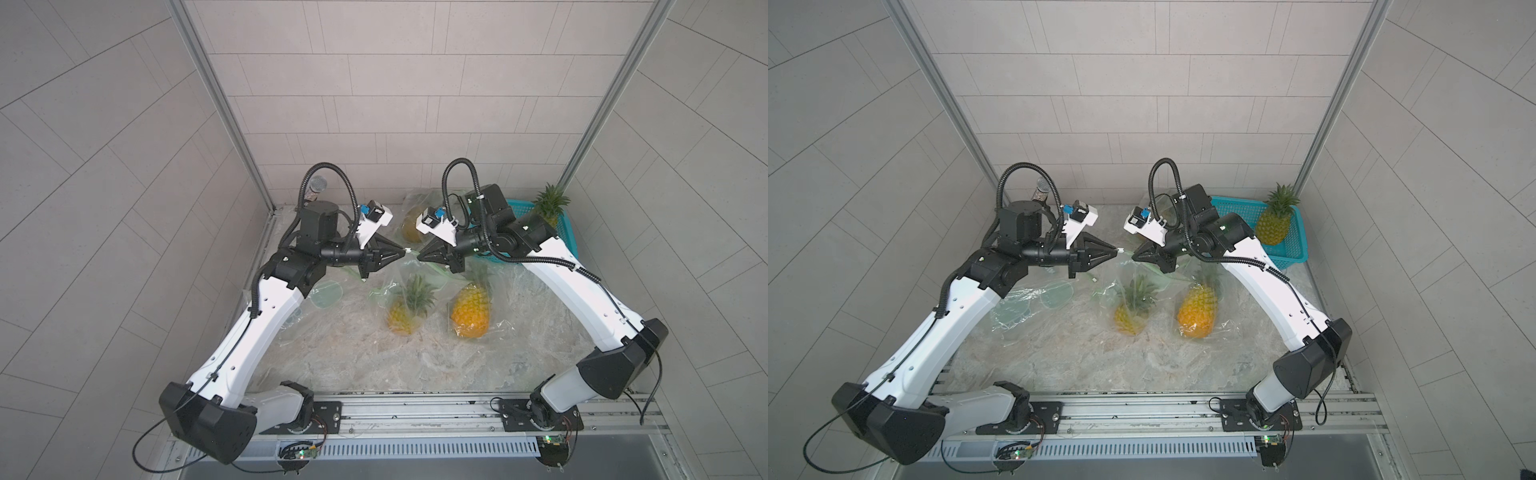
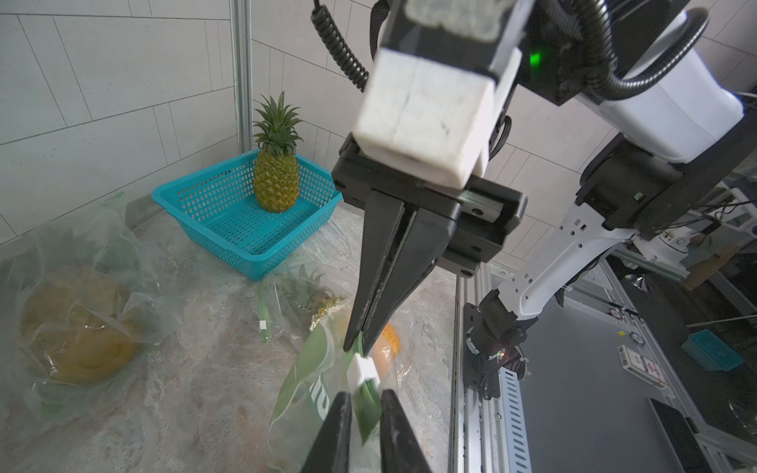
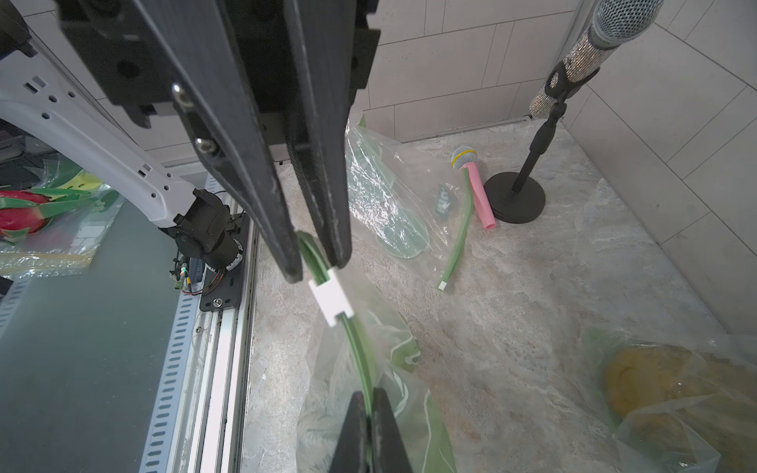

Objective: Open the zip-top bag and take out the pineapple
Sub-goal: Adjust the zipper food storage bag at the center of the board, then unzip the zipper on the zipper food storage bag.

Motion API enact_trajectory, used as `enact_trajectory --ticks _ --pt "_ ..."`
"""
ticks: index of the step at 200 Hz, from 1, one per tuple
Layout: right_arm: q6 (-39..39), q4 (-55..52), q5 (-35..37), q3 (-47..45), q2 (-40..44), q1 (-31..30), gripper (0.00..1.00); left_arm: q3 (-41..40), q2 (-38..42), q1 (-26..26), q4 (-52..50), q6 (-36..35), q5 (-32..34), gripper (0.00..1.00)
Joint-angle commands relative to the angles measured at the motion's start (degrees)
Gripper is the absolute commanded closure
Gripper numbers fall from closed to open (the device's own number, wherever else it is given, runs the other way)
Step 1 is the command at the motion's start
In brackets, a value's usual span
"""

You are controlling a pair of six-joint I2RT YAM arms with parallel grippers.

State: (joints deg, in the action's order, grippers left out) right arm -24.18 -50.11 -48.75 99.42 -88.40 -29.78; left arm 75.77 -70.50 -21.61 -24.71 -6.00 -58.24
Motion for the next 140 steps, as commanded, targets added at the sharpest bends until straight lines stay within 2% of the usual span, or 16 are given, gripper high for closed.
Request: enact_trajectory --ticks 1,8,17,54,64,77,99,140 --pt "-0.13 -0.78 -0.59 1.44 0.24 -0.53 1.0 -0.84 -0.21 -0.02 3.14 0.66 -1.41 0.85" --pt "-0.09 -0.78 -0.51 1.37 0.31 -0.58 1.0 -0.97 -0.28 -0.02 3.33 0.8 -1.5 0.89" --pt "-0.24 -0.91 -0.55 1.32 0.29 -0.59 1.0 -1.06 -0.37 -0.02 3.27 0.9 -1.38 1.0" --pt "0.42 -0.09 -0.86 0.72 0.97 -0.56 1.0 -1.58 0.13 -0.02 3.26 0.82 -2.08 1.0" --pt "1.3 1.11 -1.46 0.23 1.41 -0.56 0.93 -1.84 0.29 -0.02 3.18 0.55 -2.1 1.0" --pt "2.75 3.23 -2.72 -0.54 2.19 -0.57 0.79 -2.11 0.54 -0.02 2.78 -0.1 -2.2 1.0" --pt "4.72 6.44 -6.2 -1.55 3.31 -0.48 0.67 -2.47 0.81 -0.02 2.18 -1.56 -2.94 1.0" --pt "6.8 8.0 -10.81 -0.55 2.5 -0.5 0.58 -2.48 0.92 -0.02 1.85 -3.64 -4.7 1.0"
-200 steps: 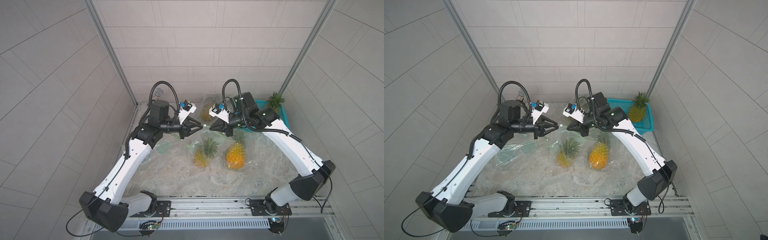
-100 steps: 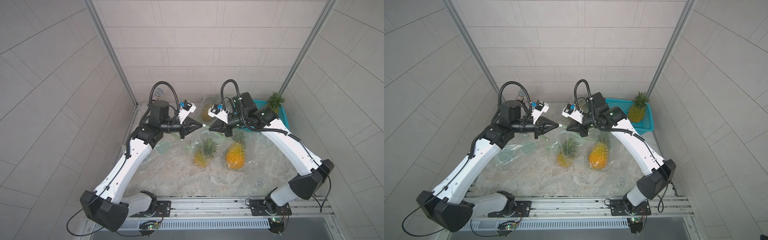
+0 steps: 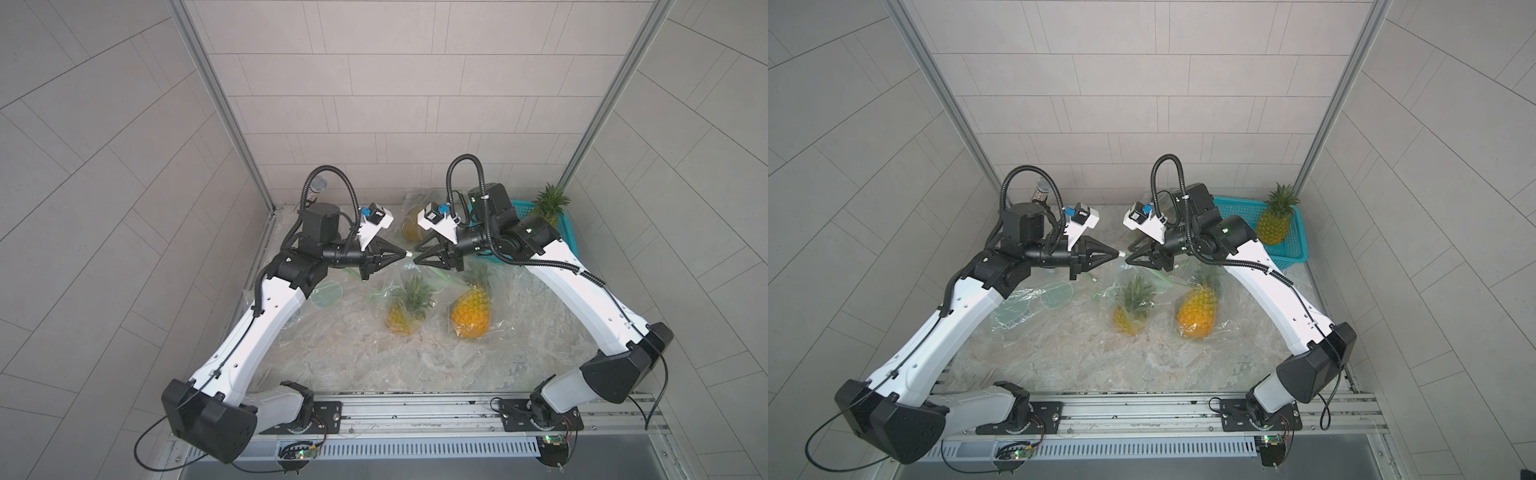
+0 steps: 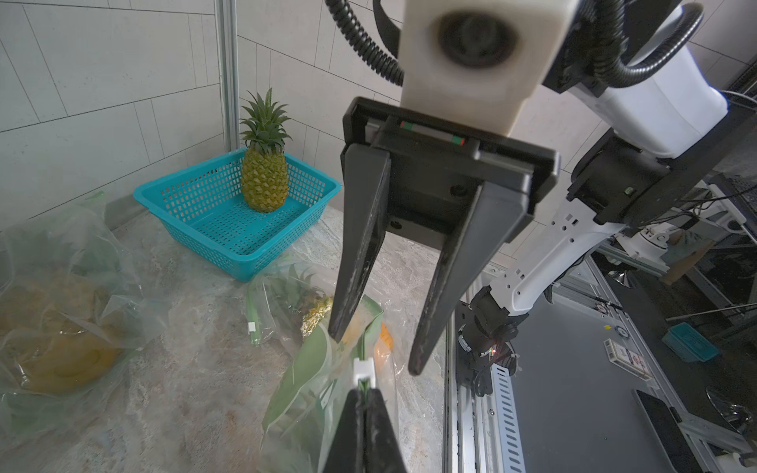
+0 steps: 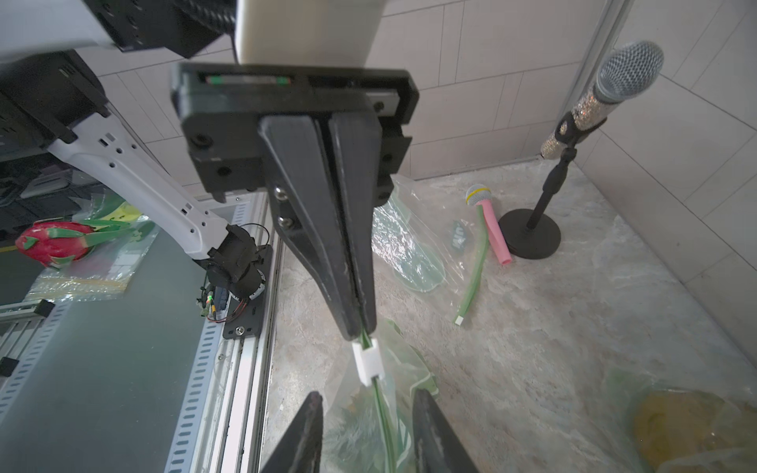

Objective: Open the zip-top bag and take out the pineapple
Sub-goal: Unzip the zipper on the zipper food storage bag.

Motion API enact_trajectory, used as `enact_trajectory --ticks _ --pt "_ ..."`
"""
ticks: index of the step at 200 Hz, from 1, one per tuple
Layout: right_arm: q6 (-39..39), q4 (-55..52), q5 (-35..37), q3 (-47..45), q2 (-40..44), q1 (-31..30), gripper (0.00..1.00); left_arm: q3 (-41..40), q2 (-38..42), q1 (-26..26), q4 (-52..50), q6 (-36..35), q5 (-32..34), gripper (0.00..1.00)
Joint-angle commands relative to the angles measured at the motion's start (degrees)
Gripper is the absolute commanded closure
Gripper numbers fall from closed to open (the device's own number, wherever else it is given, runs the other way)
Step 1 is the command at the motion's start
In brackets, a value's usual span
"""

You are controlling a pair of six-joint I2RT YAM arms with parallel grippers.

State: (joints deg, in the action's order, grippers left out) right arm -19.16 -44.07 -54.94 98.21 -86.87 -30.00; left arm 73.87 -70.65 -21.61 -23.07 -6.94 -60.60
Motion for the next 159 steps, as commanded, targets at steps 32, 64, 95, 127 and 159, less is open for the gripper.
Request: enact_trajectory --ticks 32,64,95,127,159 --pt "1.93 0.55 -5.18 2.01 -0.61 -0.4 0.57 -0.63 1.24 -0.02 0.74 -2.91 -2.99 1.0" --pt "2.18 -0.27 -5.69 3.19 -2.04 -0.56 0.58 -0.85 1.68 -0.02 1.16 -3.18 -3.21 1.0" --pt "2.31 -0.83 -5.77 4.14 -3.03 -1.08 0.68 -1.0 1.72 -0.02 1.34 -3.17 -3.39 1.0" --pt "2.11 -1.65 -5.8 4.71 -3.79 -1.42 0.73 -1.23 1.82 -0.02 1.71 -3.21 -3.39 1.0" --pt "1.91 -2.07 -5.42 4.84 -4.12 -1.42 0.9 -1.43 1.96 -0.02 1.62 -3.2 -2.5 1.0"
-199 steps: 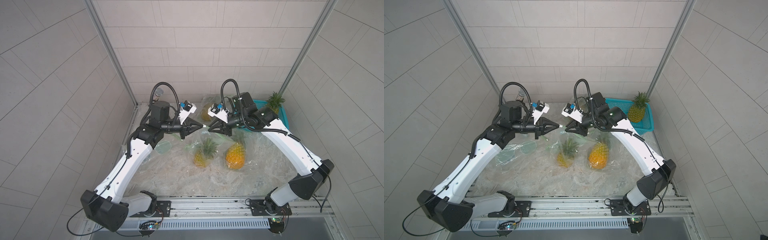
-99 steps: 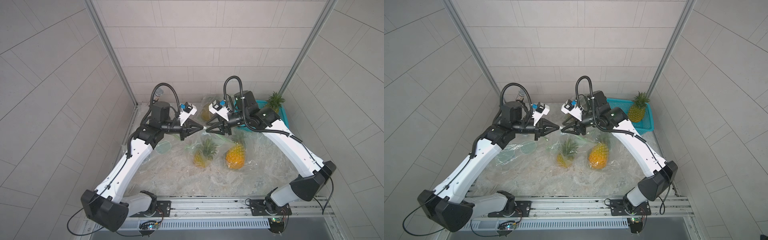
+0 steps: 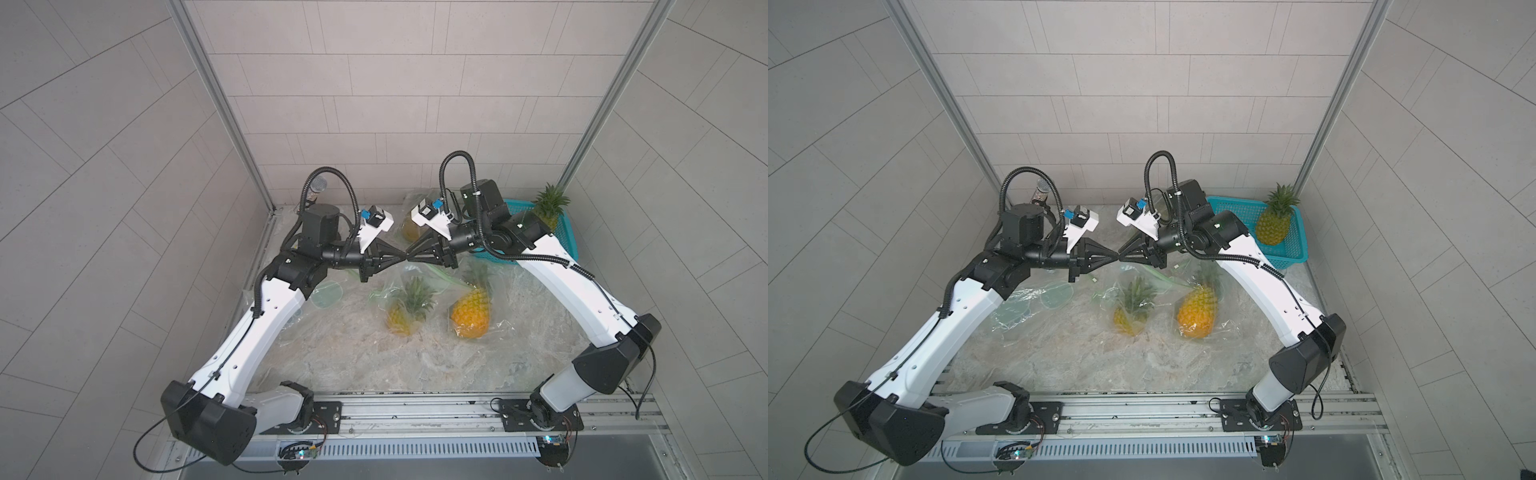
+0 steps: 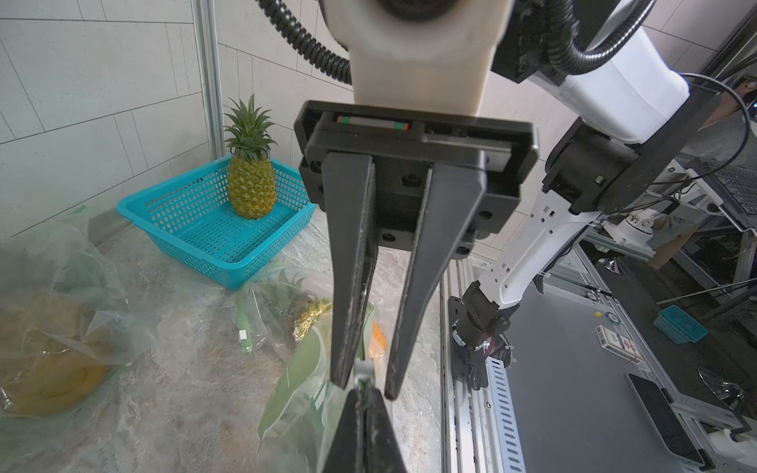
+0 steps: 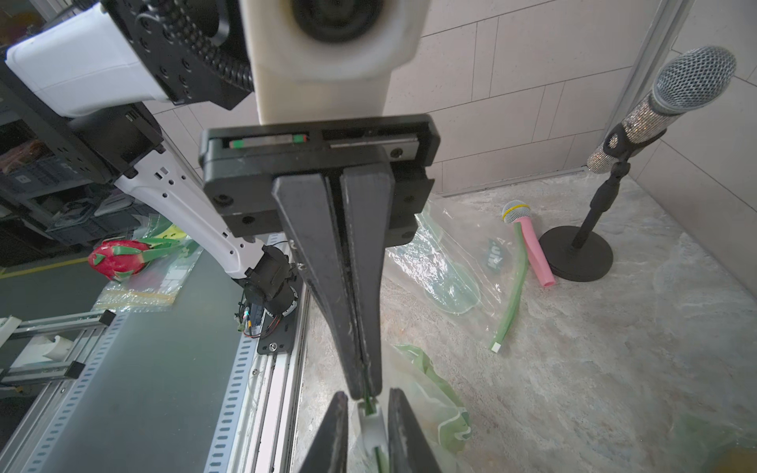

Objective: Open the zip-top bag and take out the pineapple
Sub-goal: Unzip the zipper on the zipper food storage bag.

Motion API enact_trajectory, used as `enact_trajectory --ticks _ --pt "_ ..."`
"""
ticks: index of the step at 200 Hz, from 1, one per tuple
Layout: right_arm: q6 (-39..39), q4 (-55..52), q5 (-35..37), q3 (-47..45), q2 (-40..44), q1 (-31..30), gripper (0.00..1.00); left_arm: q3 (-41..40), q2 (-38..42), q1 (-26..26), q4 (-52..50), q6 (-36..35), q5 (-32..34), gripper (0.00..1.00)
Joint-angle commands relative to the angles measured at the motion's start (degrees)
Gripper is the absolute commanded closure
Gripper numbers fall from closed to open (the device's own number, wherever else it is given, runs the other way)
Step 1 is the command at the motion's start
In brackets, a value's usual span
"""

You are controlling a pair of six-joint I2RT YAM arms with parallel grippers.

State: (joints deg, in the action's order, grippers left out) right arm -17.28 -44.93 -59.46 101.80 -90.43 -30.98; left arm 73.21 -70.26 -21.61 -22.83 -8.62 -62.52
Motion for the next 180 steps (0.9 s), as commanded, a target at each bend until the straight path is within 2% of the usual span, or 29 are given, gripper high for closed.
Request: enact_trajectory --ticks 1,71,180 --pt "0.0 -1.26 -0.86 1.23 -0.59 -0.41 0.91 -0.78 1.59 -0.02 1.38 -1.46 -0.58 1.0" --pt "-0.25 -2.78 1.31 1.26 -1.93 -0.48 0.9 -2.02 3.39 -0.02 3.67 -0.17 1.23 1.0" --pt "-1.6 -6.45 8.58 0.07 0.42 2.05 0.93 -3.29 7.81 1.54 3.84 2.47 10.0 1.0"
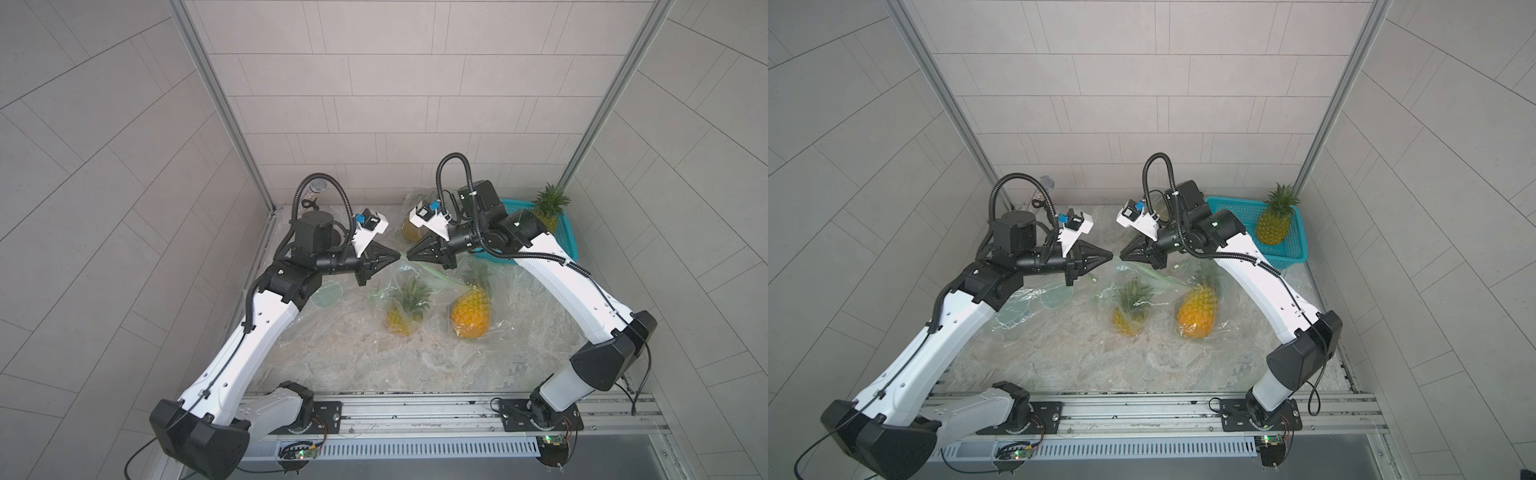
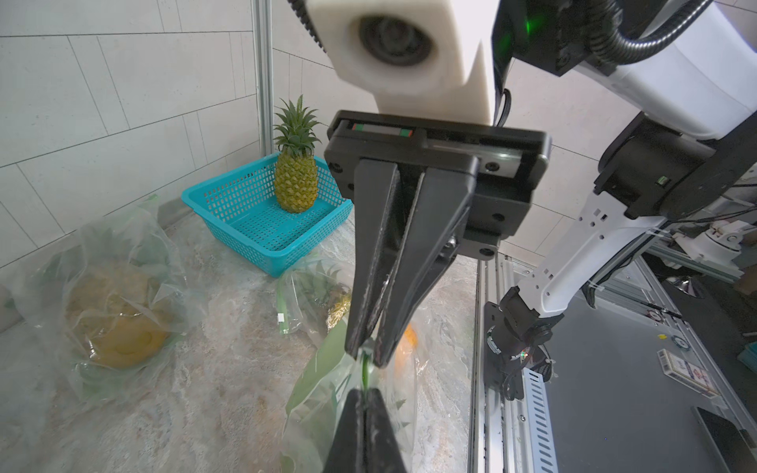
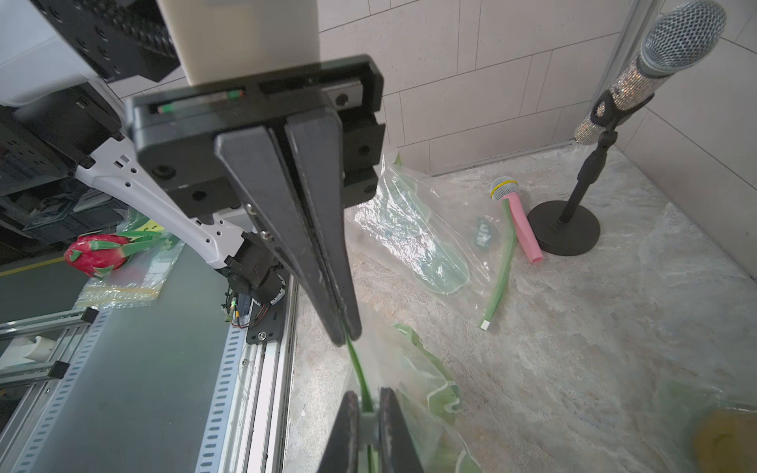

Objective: Open the zip-top bag and take out the pineapple
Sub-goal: Unzip the zipper on the zipper food storage bag.

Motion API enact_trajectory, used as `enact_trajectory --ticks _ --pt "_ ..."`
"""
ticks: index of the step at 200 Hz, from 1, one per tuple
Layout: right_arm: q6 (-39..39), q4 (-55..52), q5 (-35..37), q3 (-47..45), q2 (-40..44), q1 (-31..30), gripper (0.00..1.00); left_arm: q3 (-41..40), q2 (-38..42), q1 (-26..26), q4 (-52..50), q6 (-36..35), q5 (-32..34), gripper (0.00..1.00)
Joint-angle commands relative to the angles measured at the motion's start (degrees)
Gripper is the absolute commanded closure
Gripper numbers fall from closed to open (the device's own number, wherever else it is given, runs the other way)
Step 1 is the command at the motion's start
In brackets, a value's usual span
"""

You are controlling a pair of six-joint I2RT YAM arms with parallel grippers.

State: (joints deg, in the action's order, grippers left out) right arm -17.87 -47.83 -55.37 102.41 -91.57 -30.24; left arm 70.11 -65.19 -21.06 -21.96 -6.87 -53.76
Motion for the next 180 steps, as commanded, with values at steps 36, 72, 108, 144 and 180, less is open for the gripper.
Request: enact_trajectory --ticks 36,72,108,144,180 --pt "-1.68 -4.71 6.14 -1.41 2.18 2.04 0.92 -1.77 4.96 1.78 4.0 1.67 5.44 1.0" --pt "-2.17 -5.74 6.94 -2.34 2.84 2.89 0.92 -2.44 6.26 2.66 3.68 2.18 6.58 1.0" --pt "-2.62 -6.4 8.19 -3.36 3.41 3.66 0.92 -3.24 7.39 4.0 3.66 2.79 6.91 1.0" --pt "-3.14 -7.1 8.94 -4.14 3.81 4.77 0.92 -4.18 8.89 6.0 4.02 3.68 7.17 1.0" --pt "-4.27 -8.56 9.82 -4.33 3.94 5.35 0.92 -4.53 9.78 7.87 4.11 4.9 7.57 1.0"
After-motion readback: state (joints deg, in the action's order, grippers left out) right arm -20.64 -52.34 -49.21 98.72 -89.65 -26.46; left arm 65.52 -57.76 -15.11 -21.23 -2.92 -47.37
